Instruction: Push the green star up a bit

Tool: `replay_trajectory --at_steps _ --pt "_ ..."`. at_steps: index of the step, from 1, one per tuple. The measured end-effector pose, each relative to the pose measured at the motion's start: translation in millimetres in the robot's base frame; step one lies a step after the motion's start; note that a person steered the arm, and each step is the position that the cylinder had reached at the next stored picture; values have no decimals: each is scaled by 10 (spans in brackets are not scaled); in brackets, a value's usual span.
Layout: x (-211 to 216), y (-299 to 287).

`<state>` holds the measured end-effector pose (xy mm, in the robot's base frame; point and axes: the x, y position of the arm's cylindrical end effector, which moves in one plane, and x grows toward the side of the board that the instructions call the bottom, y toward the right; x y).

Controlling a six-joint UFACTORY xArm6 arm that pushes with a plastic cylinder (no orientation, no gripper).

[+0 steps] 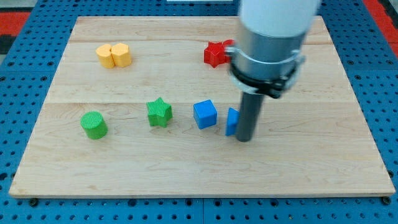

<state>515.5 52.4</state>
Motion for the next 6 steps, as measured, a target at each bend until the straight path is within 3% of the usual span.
replay_trajectory --at_steps 1,3,4,6 --pt "-208 -300" --pt "2 -180" --pt "218 -419" --pt "47 -1237"
